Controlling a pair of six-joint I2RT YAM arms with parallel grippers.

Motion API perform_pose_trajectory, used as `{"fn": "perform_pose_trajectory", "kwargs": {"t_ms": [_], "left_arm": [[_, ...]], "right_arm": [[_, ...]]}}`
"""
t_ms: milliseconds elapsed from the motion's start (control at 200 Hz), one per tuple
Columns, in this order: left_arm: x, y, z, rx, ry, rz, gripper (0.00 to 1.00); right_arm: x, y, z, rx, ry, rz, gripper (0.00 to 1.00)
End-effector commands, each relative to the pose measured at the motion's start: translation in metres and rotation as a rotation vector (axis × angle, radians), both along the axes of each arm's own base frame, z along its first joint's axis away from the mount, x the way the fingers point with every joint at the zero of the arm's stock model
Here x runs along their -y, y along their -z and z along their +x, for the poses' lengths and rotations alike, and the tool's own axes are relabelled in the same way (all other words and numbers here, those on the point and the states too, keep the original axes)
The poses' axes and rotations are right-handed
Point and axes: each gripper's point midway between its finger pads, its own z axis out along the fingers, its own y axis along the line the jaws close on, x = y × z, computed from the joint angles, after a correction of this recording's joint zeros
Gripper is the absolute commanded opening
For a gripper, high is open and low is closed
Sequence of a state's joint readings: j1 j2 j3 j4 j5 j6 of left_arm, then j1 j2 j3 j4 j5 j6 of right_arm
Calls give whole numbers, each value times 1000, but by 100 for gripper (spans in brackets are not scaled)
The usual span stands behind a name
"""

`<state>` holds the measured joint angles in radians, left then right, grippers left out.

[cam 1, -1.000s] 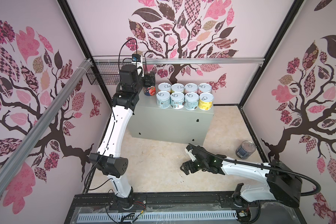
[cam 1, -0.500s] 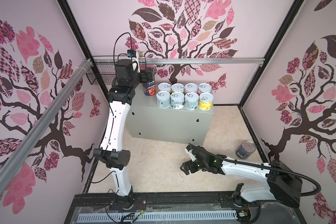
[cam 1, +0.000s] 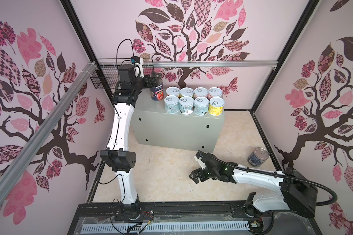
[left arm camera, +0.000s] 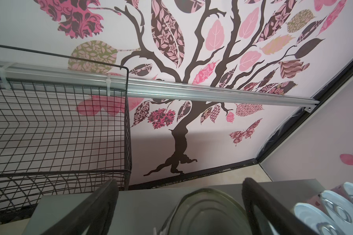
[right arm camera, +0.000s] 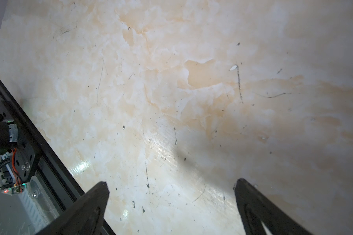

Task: Place and organize the canned foods onto the counter
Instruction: 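Lower the dark can onto the cabinet top and open the left gripper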

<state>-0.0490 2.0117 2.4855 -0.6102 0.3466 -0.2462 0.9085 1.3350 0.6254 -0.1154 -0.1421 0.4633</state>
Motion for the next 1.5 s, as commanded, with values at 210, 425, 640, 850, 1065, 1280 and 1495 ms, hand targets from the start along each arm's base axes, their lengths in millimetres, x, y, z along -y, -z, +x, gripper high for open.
{"fn": "perform_pose_trajectory", "kwargs": {"t_ms": [210,425,640,850,1065,1280,1495], "left_arm": [[19,-24,-11,55,248,-121,96],[20,-15,-12,22,287,-147,93],[21,-15,-19,19,300,-144,90],[26,-13,-24,7,328,-156,87],[34,-11,-34,7,351,-145,84],[42,-10,-44,10,373,-143,79],[49,-8,-51,11,388,-135,76]], "right_arm": [[0,4,-1,1,-14,-22,100],[1,3,-1,1,-13,-24,100],[1,2,-1,3,-13,-24,100],[1,2,-1,3,-14,-24,100],[2,1,-1,6,-13,-24,100],[2,1,-1,7,-13,-22,100],[3,-1,-1,11,-11,-22,100]]}}
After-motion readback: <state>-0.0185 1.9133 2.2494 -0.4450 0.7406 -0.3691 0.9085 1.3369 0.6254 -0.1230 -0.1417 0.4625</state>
